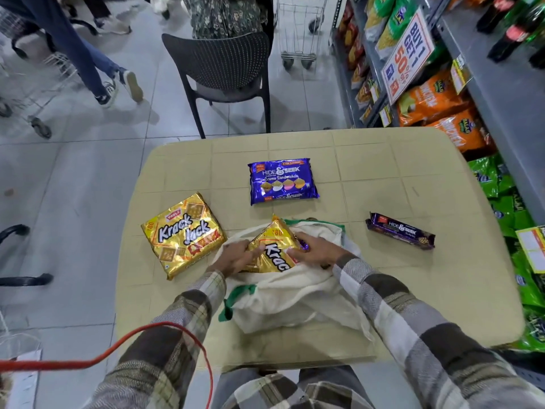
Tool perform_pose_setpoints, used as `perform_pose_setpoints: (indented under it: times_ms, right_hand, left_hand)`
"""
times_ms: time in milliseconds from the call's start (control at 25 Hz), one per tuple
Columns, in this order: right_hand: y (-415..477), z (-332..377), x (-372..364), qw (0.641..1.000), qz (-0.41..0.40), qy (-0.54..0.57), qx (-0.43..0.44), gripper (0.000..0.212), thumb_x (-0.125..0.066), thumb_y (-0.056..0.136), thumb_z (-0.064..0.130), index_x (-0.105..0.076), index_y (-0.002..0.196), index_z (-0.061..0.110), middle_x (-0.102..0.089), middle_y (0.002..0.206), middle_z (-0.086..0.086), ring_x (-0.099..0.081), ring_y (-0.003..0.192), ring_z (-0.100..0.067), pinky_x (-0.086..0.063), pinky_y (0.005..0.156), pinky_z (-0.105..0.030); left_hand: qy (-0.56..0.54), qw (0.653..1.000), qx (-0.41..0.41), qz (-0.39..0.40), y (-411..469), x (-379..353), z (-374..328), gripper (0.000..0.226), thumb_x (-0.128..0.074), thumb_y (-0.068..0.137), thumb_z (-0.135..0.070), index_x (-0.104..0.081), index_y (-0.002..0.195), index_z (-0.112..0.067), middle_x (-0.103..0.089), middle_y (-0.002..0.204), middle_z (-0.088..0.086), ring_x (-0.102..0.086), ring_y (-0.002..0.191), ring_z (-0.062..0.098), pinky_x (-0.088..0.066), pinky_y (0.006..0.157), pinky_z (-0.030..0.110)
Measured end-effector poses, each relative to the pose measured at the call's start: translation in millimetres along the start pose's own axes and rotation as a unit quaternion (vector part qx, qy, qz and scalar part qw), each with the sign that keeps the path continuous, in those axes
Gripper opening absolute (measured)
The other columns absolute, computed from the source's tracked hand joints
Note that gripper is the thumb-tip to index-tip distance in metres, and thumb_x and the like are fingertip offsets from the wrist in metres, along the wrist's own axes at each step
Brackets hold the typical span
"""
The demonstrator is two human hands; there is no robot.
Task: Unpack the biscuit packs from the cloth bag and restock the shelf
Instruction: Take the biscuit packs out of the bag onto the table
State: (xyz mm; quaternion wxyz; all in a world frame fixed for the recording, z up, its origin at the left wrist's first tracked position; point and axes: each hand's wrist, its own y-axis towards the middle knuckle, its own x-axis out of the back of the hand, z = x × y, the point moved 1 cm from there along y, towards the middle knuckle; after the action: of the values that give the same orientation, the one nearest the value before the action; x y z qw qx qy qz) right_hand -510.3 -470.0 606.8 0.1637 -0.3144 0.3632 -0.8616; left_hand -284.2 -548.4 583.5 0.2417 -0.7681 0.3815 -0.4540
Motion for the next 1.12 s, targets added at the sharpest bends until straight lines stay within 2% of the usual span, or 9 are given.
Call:
perform_pose_setpoints:
  times_ms: [160,240,320,480,560,640,760,880,1120]
  right_hand:
    - [-3.8,-13.2,-14.9,0.995,-0.058,-0.051,-0.060,0.087,-0.077,0.071,0.061,-0.045,0.139,0.017,-0.055,0.138,-0.011,-0.055,0.121,-0.027,-0.048,0.100,-0.037]
    - [-9.0,-20.6,-30.4,0.990,-0.081,-0.086,-0.073,0.101,-0.080,0.064,0.061,-0.037,0.143,0.015,-0.048,0.141,-0.015,-0.049,0.127,-0.031,-0.045,0.105,-0.041]
    - [-18.2,-28.8,-44.8,0.992,-0.104,-0.040,-0.059,0.107,-0.083,0.066,0.053,-0.025,0.147,0.016,-0.048,0.142,-0.014,-0.049,0.128,-0.031,-0.044,0.104,-0.038]
    - [-24.6,-35.7,-55.4,0.970,-0.194,0.112,-0.099,0.082,-0.080,0.076,0.042,-0.038,0.138,0.010,-0.058,0.133,-0.012,-0.058,0.118,-0.029,-0.048,0.095,-0.035]
    - [-20.9,-30.7,-69.1,0.965,-0.181,0.150,-0.120,0.060,-0.075,0.082,0.043,-0.053,0.125,0.009,-0.066,0.123,-0.011,-0.062,0.107,-0.027,-0.048,0.087,-0.032]
    - [-17.9,-24.0,-88.4,0.964,-0.160,0.180,-0.113,0.048,-0.067,0.089,0.041,-0.058,0.123,0.009,-0.067,0.121,-0.010,-0.063,0.112,-0.028,-0.050,0.092,-0.034]
    - [-16.2,-19.8,-97.2,0.949,-0.205,0.218,-0.094,0.035,-0.056,0.098,0.030,-0.059,0.127,0.012,-0.067,0.125,-0.011,-0.060,0.118,-0.031,-0.048,0.101,-0.040]
    - [-14.2,-18.1,-91.1,0.952,-0.206,0.212,-0.077,0.032,-0.054,0.099,0.026,-0.062,0.128,0.013,-0.069,0.122,-0.010,-0.063,0.113,-0.030,-0.049,0.100,-0.037]
    - [-18.7,-12.8,-76.9,0.939,-0.221,0.257,-0.046,0.028,-0.058,0.098,0.019,-0.066,0.122,0.008,-0.071,0.115,-0.012,-0.067,0.104,-0.030,-0.054,0.095,-0.049]
  left_hand:
    - [-0.084,0.994,0.018,-0.060,-2.8,-8.7,1.5,0.063,-0.038,0.094,-0.065,-0.060,0.114,-0.009,-0.068,0.112,0.011,-0.064,0.099,0.029,-0.049,0.096,0.047]
    - [-0.108,0.991,0.019,-0.077,-2.4,-5.4,3.4,0.062,-0.039,0.096,-0.062,-0.062,0.105,-0.006,-0.066,0.104,0.010,-0.062,0.095,0.029,-0.050,0.092,0.043]
    - [-0.133,0.986,0.027,-0.098,-3.2,-3.4,5.7,0.057,-0.037,0.097,-0.060,-0.054,0.083,-0.007,-0.058,0.087,0.008,-0.054,0.081,0.025,-0.044,0.079,0.036]
    - [-0.167,0.979,0.052,-0.108,-3.2,-6.7,0.0,0.056,-0.035,0.099,-0.058,-0.037,0.062,-0.015,-0.047,0.069,0.005,-0.042,0.065,0.018,-0.036,0.069,0.033]
    - [-0.210,0.969,0.076,-0.107,-3.9,-11.9,-1.4,0.062,-0.030,0.099,-0.060,-0.050,0.069,-0.009,-0.056,0.078,0.010,-0.051,0.073,0.022,-0.043,0.076,0.037]
    - [-0.224,0.966,0.086,-0.098,-4.8,-16.6,-1.5,0.071,-0.023,0.099,-0.062,-0.060,0.084,-0.003,-0.062,0.091,0.015,-0.058,0.086,0.027,-0.048,0.091,0.045]
    - [-0.246,0.961,0.088,-0.093,-8.9,-15.8,-2.0,0.071,-0.023,0.100,-0.060,-0.062,0.092,-0.001,-0.065,0.102,0.015,-0.061,0.096,0.026,-0.048,0.102,0.051]
    - [-0.286,0.949,0.105,-0.088,-13.0,-12.9,-2.2,0.072,-0.024,0.101,-0.057,-0.061,0.122,0.002,-0.063,0.125,0.020,-0.061,0.114,0.036,-0.046,0.104,0.050]
    - [-0.290,0.940,0.091,-0.154,-33.7,-8.3,-20.6,0.068,-0.020,0.104,-0.049,-0.057,0.120,0.006,-0.058,0.128,0.029,-0.055,0.121,0.044,-0.042,0.106,0.056]
